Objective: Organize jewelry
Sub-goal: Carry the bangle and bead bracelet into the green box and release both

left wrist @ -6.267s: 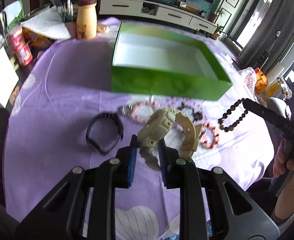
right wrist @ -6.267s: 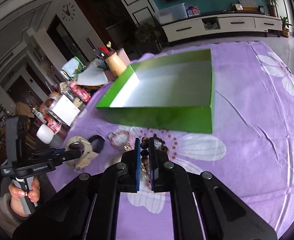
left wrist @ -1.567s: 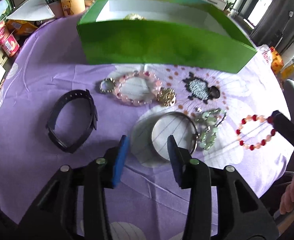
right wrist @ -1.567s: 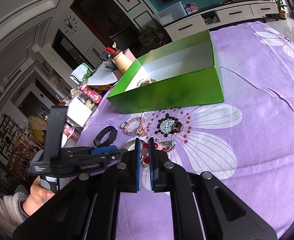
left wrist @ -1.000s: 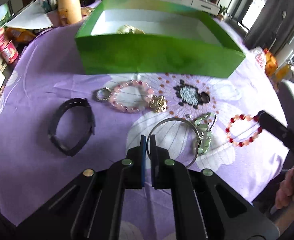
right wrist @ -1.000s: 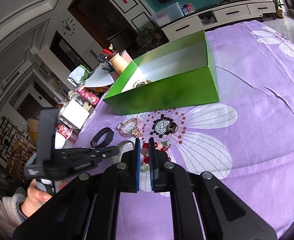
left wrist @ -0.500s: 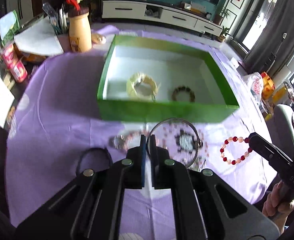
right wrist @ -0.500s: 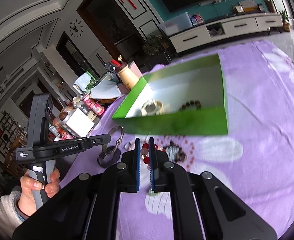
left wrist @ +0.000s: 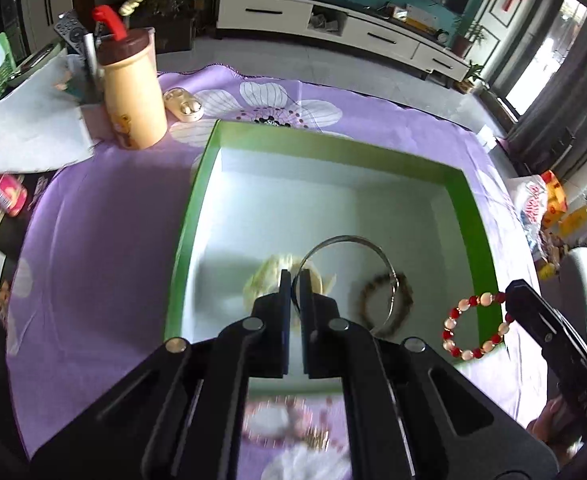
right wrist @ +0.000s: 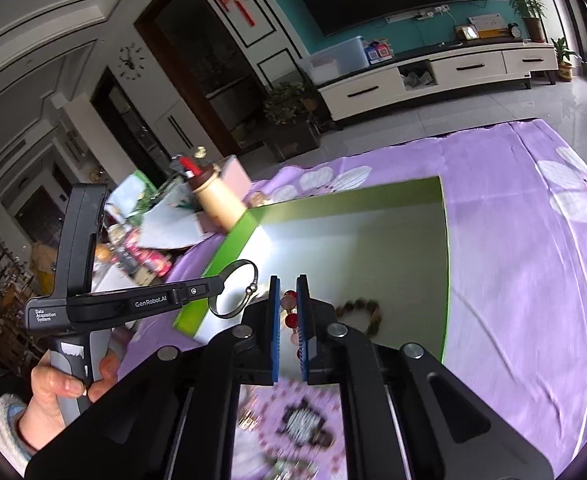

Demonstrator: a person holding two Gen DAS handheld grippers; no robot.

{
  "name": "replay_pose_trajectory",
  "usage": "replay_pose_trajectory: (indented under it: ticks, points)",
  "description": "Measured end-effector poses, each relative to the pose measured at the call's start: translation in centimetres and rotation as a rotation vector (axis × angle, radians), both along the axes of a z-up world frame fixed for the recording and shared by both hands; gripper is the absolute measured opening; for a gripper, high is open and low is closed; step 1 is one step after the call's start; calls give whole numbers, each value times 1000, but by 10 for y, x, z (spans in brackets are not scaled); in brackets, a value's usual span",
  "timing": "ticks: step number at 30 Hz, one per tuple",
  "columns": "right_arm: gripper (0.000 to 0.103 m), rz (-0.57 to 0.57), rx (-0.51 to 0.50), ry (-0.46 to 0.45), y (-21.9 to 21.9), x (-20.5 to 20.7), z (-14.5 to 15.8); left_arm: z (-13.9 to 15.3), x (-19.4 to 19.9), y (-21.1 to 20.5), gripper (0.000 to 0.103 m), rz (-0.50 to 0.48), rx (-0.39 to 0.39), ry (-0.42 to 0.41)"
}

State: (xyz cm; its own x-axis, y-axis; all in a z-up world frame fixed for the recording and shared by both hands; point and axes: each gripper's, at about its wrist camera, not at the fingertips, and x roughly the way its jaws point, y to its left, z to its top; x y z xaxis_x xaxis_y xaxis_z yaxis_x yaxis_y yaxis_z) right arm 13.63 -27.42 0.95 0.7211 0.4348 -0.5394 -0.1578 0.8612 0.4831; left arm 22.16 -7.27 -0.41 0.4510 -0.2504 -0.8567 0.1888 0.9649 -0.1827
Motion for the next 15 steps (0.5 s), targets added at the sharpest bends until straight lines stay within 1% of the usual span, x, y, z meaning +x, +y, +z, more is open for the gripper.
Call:
replay_pose_trajectory:
  ticks: [4,7,10,12,13,14,15]
  points:
    - [7,-30,-2,42,-6,30,-14,-15,27,-15,4,10,34,22]
    - [7,-60,-27,76,-10,51,-25,-28,45,-26,5,26,61,42]
    - [8,-75,-41,115,-14,63,-36,-35,59,-35,7,33,84,54]
    - [13,-92,-49,124,-17,63,-39,-35,60,-38,9,31,85,54]
    - [18,-92,-50,119,-17,60,-39,-33,59,-39,12,23,78,44]
    - [24,-94,-49,113,-18,57,-39,-31,57,-38,22,19,75,36]
    - [25,-95,-50,108,-18,52,-39,-27,53,-37,32,18,77,20]
